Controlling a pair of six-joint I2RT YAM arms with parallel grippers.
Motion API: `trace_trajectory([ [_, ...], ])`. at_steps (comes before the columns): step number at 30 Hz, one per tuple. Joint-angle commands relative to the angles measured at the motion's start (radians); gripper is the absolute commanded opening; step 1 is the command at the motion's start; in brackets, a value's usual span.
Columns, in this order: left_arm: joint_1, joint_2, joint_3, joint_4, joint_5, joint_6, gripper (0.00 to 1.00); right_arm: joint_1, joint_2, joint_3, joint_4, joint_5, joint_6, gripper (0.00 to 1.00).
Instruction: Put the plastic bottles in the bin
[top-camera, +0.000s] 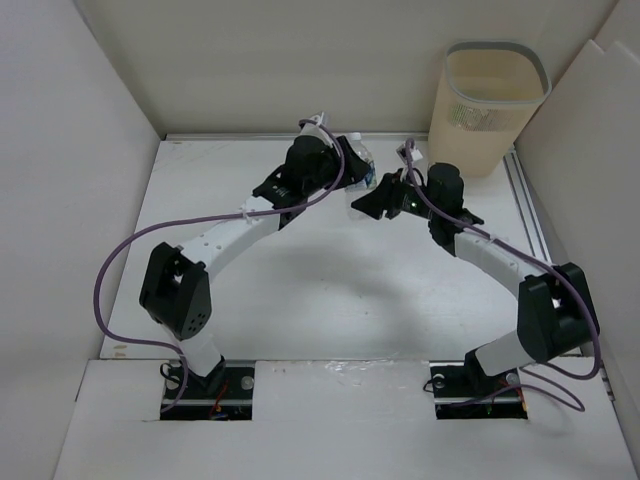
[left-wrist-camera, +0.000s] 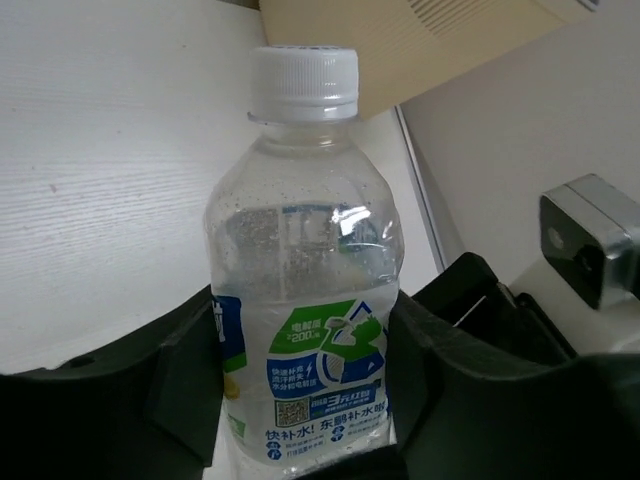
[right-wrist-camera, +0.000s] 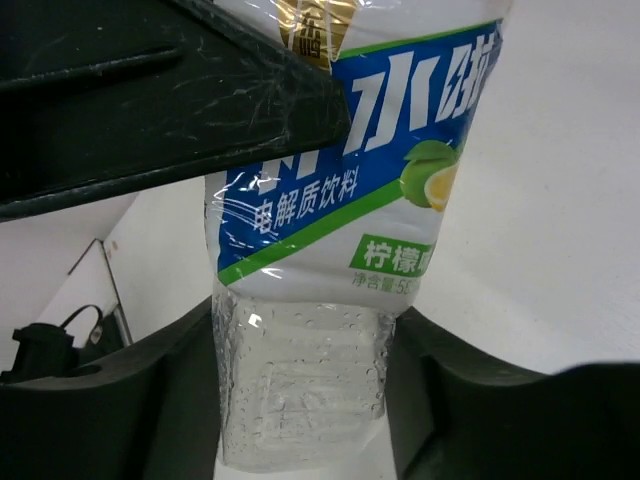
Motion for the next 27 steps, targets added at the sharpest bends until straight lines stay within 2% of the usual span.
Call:
trace_trajectory([
  [1, -0.025, -0.064, -0.011, 0.022, 0.041, -0.047, 0.53, 0.025, -0.004, 0.059, 0.155, -0.018, -0.036, 0.0],
  [3, -0.014, -0.076, -0.011, 0.01, 0.03, -0.059, 1.0, 0.016, -0.004, 0.069, 0.155, -0.009, -0.025, 0.0],
  [6, -0.004, -0.127, -0.04, 0.01, -0.008, -0.088, 1.0, -0.047, -0.004, 0.112, 0.142, -0.009, -0.004, 0.0],
  [9, -0.004, -0.216, -0.064, -0.033, -0.155, -0.119, 1.0, -0.138, 0.026, 0.199, 0.117, -0.032, 0.007, 0.0],
  [11, -0.004, -0.262, -0.078, -0.099, -0.302, -0.142, 1.0, -0.197, 0.048, 0.262, 0.074, -0.023, 0.007, 0.0],
  [14, 0.006, -0.351, -0.1, -0.177, -0.449, -0.176, 1.0, -0.26, 0.115, 0.419, -0.003, -0.003, 0.016, 0.0],
  [15, 0.006, -0.394, -0.113, -0.187, -0.468, -0.176, 1.0, -0.305, 0.137, 0.506, -0.022, -0.003, 0.027, 0.0],
  [20, 0.015, -0.506, -0.155, -0.223, -0.511, -0.13, 1.0, -0.429, 0.287, 0.719, -0.082, 0.058, 0.125, 0.0],
  [25, 0.015, -0.581, -0.218, -0.236, -0.458, -0.099, 1.0, -0.521, 0.384, 0.894, -0.173, 0.248, 0.159, 0.0],
  [27, 0.015, -0.61, -0.253, -0.236, -0.436, -0.09, 1.0, -0.53, 0.384, 0.942, -0.22, 0.334, 0.142, 0.07],
])
